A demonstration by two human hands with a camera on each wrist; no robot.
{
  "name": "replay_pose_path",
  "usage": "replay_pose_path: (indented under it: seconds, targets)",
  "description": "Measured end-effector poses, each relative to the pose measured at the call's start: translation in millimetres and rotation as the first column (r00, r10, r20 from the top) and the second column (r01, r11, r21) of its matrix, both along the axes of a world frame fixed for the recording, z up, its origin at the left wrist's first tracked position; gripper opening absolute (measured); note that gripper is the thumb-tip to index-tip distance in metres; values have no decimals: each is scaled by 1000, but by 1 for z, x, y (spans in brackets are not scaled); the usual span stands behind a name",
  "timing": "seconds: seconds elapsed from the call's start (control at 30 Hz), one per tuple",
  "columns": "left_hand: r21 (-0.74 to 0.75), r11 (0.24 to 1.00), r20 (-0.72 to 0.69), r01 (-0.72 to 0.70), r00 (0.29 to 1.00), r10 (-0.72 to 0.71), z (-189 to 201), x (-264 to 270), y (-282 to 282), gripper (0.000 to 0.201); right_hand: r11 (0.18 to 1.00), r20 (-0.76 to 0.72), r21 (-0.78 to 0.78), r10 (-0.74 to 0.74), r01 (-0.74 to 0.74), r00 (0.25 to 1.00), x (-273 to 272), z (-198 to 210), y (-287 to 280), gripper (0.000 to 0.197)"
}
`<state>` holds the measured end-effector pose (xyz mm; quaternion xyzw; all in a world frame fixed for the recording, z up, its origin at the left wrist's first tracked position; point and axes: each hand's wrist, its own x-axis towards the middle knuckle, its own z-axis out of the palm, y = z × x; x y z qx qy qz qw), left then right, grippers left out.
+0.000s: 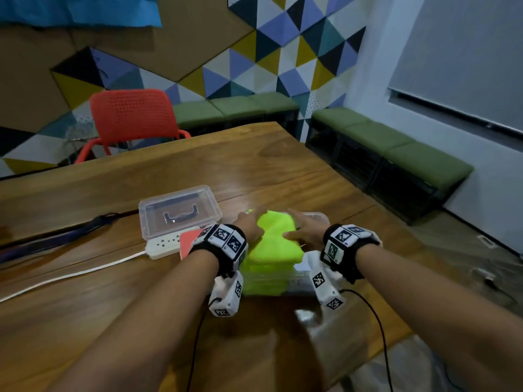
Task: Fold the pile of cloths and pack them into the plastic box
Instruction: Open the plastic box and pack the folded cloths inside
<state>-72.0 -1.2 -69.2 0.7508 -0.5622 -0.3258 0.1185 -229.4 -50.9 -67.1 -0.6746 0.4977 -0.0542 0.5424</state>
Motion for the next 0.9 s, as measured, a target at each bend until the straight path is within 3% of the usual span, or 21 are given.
replay_pose_path:
  seconds: [0.07,0.13,0.3,0.37,0.43,0.47,0.53,0.67,0.77,0.9]
  targets:
    - [81,991,189,106,975,-119,-2,-1,4,61,995,-42,-70,64,-67,997,4,-7,4,60]
    - [155,977,285,145,941,-185,-5,-1,6,60,980,-108,-130,138,-152,985,7,-13,6,57]
    - [203,964,319,175,918,-233,-5,0,11,81,972,-143,-161,146,-168,979,13,-20,2,62]
    - [200,964,321,174,918,-233,-3,-2,11,90,987,-98,-85,125,-133,987,11,-22,-4,74]
    - [219,956,380,194,886,-266,-3,-2,10,97,977,-149,-40,201,-209,968,9,-20,-9,93]
    - [227,950,437,216,849,-298,-5,0,9,99,948,-270,-79,279,-310,922,8,-17,-11,101]
    - [252,924,513,287,770,-379,-5,4,7,101,827,-524,-173,382,-534,761,6,-13,-16,113]
    - [351,849,505,396,683,-527,-6,13,0,108,618,-719,-184,446,-764,534,8,-6,-13,112]
    - [418,808,512,414,628,-586,-16,13,-1,110,591,-723,-102,508,-800,467,14,-10,-13,107]
    - [415,809,522,416,619,-586,-21,11,-3,110,597,-703,-81,534,-798,470,19,-11,-26,100]
